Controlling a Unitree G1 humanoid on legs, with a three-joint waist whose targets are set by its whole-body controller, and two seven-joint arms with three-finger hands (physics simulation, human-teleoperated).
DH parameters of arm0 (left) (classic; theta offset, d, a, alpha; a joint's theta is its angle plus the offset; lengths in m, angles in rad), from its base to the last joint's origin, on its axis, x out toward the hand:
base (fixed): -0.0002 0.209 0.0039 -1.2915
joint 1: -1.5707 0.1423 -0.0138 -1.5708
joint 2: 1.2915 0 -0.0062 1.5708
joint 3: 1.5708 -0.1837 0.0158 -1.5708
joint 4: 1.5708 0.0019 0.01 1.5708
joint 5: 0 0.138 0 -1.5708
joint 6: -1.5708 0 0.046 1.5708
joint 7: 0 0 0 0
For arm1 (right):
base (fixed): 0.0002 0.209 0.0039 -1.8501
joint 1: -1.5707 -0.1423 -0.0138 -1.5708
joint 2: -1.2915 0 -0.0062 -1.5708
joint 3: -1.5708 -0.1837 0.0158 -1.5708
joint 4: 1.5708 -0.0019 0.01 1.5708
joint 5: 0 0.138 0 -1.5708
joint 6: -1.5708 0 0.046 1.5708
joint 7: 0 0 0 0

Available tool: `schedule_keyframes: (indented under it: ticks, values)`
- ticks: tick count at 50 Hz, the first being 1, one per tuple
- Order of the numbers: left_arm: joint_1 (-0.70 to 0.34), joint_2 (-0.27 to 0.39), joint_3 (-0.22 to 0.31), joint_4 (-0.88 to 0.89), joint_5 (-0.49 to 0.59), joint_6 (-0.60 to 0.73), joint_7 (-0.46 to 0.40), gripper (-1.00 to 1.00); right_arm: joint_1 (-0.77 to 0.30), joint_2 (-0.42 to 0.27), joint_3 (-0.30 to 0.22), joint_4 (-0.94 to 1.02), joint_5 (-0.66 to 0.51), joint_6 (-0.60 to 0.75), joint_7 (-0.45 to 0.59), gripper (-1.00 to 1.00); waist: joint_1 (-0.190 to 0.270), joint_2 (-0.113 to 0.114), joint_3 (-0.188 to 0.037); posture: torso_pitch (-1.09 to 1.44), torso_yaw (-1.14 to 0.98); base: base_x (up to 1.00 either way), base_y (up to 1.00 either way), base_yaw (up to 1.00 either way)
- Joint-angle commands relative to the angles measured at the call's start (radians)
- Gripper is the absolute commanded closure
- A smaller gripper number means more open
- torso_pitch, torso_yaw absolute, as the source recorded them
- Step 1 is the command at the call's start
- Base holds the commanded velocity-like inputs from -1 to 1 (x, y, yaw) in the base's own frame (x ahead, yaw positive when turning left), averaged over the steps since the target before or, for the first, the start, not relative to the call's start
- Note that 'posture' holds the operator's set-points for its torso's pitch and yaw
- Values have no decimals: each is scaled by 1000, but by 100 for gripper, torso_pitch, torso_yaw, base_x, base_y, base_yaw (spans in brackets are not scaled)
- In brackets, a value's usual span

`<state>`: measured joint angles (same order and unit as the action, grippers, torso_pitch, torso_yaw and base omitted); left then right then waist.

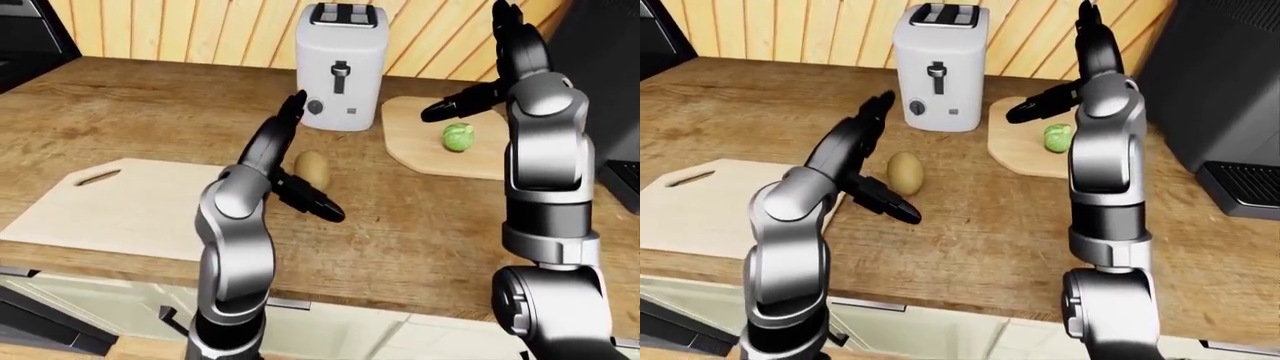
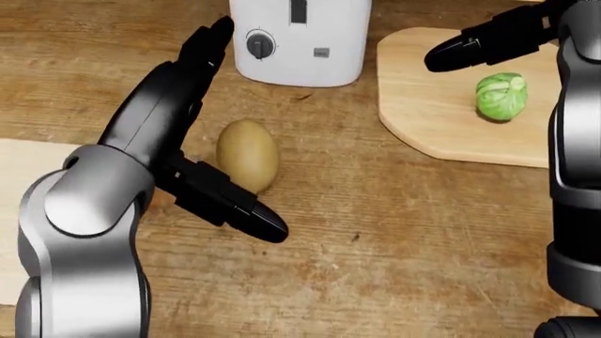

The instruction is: Place the kiwi and the brussel sprout on separate cutting boards.

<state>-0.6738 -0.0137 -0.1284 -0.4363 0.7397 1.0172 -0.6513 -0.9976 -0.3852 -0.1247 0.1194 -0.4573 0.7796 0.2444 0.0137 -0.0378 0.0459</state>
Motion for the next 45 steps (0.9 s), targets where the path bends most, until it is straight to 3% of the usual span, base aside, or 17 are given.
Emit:
schedule_keyframes:
  ticks: [1,3,4,7,14,22,27,35,40,45]
  values:
    - [-27,-1,10,-18,6,-36,12,-100,-36,-12,-8,-36,-8,-19,-8,-100,1,-4,-28,0,0,0,0,0]
    - [-26,-1,19,2,-3,-53,19,-100,-37,-11,-8,-29,-6,-26,-12,-100,1,-4,-28,0,0,0,0,0]
    - [-24,1,20,11,-6,-61,21,-85,-37,-9,-8,-28,-6,-26,-13,-100,0,-3,-29,0,0,0,0,0]
    - [-23,2,27,37,-18,-77,31,-65,-37,-4,-5,-26,-4,-28,-17,-100,0,-3,-30,0,0,0,0,0]
    - [-27,13,64,120,-89,-143,80,-54,-37,-1,-3,-24,-6,-28,-19,-100,0,-1,-33,0,0,0,0,0]
    - [-20,34,65,179,-135,-190,130,-43,-32,2,-4,-14,-2,-41,-26,-100,-1,2,-37,0,0,0,0,0]
    - [-8,33,46,193,-129,-211,143,-36,-32,5,-2,-13,-3,-42,-27,-100,-1,3,-38,0,0,0,0,0]
    - [-13,34,46,176,-102,-208,126,7,-28,1,-4,-26,-6,-34,-18,-100,-2,4,-38,0,0,0,0,0]
    - [-18,40,44,143,-76,-187,98,9,-27,-2,-5,-28,-6,-32,-16,-100,-2,4,-38,0,0,0,0,0]
    - [-2,39,42,116,-55,-187,86,28,-17,-10,-11,-61,-5,-15,-5,-100,-2,4,-36,0,0,0,0,0]
